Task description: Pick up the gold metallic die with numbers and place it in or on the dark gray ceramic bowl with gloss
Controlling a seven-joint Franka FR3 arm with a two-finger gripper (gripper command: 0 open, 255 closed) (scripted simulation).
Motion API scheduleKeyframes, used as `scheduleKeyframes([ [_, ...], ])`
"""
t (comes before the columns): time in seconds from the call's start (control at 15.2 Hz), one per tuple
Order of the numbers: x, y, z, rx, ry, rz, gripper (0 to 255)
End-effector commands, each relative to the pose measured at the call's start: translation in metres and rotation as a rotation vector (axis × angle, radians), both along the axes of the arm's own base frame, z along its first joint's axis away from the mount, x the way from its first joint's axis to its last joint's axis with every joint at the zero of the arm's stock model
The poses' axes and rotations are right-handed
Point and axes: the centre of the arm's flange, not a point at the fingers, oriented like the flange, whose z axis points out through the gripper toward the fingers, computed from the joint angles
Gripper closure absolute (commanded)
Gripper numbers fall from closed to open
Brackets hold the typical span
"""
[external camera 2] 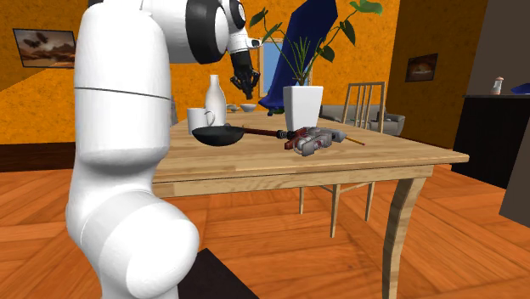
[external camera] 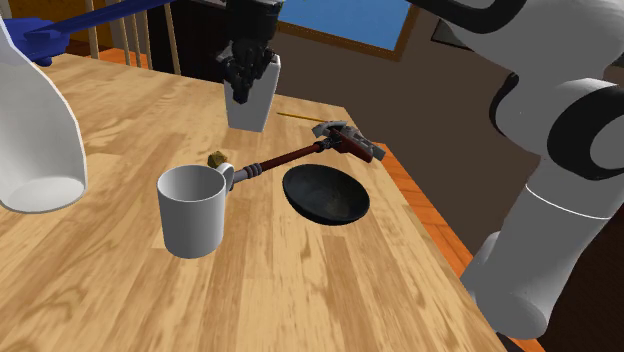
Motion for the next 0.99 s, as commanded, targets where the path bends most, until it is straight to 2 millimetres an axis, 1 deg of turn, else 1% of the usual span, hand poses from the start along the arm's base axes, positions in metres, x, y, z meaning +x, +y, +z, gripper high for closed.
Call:
scheduleKeyframes([
  [0.0, -0.025, -0.008, 0.001, 0.0, 0.001, -0.001, 255],
  [0.07, -0.011, -0.002, 0.002, 0.0, 0.0, 0.0, 255],
  [0.13, -0.011, -0.002, 0.002, 0.0, 0.0, 0.0, 0],
  [0.4, 0.016, 0.011, -0.043, 0.033, 0.098, -0.02, 0],
  [0.66, 0.039, 0.025, -0.091, 0.067, 0.197, -0.041, 0],
  [0.73, 0.043, 0.028, -0.099, 0.073, 0.214, -0.044, 0],
  [0.92, 0.043, 0.028, -0.115, 0.073, 0.214, -0.044, 0],
])
